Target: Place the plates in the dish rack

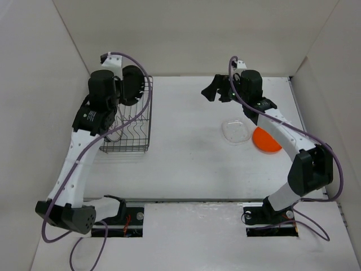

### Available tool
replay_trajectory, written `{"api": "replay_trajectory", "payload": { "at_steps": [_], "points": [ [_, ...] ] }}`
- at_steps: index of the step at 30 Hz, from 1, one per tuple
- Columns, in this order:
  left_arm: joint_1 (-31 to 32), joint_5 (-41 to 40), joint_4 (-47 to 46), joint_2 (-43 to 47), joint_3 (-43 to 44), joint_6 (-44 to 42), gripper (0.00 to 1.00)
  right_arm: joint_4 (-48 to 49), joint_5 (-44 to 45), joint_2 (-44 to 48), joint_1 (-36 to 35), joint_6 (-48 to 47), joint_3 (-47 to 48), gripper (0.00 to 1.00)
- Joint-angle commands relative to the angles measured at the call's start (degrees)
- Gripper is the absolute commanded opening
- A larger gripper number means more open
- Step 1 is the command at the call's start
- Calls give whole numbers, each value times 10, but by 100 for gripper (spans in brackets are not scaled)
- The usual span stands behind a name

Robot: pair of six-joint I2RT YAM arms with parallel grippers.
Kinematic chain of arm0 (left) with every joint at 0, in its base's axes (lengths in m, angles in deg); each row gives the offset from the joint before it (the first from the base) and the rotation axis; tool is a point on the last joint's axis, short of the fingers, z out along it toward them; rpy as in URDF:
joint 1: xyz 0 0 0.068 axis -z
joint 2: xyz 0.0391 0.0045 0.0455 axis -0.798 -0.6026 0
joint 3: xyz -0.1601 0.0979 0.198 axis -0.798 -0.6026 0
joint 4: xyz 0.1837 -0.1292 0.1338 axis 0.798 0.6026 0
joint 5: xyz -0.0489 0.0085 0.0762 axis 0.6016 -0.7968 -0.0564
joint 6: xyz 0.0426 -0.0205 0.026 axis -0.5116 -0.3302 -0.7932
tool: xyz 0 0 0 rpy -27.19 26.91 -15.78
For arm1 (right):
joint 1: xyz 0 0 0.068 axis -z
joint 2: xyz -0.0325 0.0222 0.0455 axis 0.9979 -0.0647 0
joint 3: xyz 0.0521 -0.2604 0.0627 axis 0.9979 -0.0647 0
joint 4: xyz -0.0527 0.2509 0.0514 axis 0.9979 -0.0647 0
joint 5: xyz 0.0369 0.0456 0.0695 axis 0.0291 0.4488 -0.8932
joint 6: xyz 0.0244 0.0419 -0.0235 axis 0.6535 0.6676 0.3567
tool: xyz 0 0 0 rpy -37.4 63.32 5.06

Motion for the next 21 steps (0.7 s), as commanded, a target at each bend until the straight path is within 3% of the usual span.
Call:
{"api": "replay_trajectory", "payload": {
  "at_steps": [1, 2, 6, 21],
  "points": [
    [-2, -221, -28, 18, -31, 1, 0, -23, 40, -6, -3, -1, -1, 100],
    [-2, -269, -22, 18, -44, 1, 0, -23, 45, -11, -3, -1, -1, 100],
    [-2, -327, -29, 4, -81, -7, 0, -35, 45, -11, -3, -1, -1, 100],
    [-7, -314, -17, -85, -90, 33, 0, -46, 45, 0, 8, -12, -17, 100]
  ]
}}
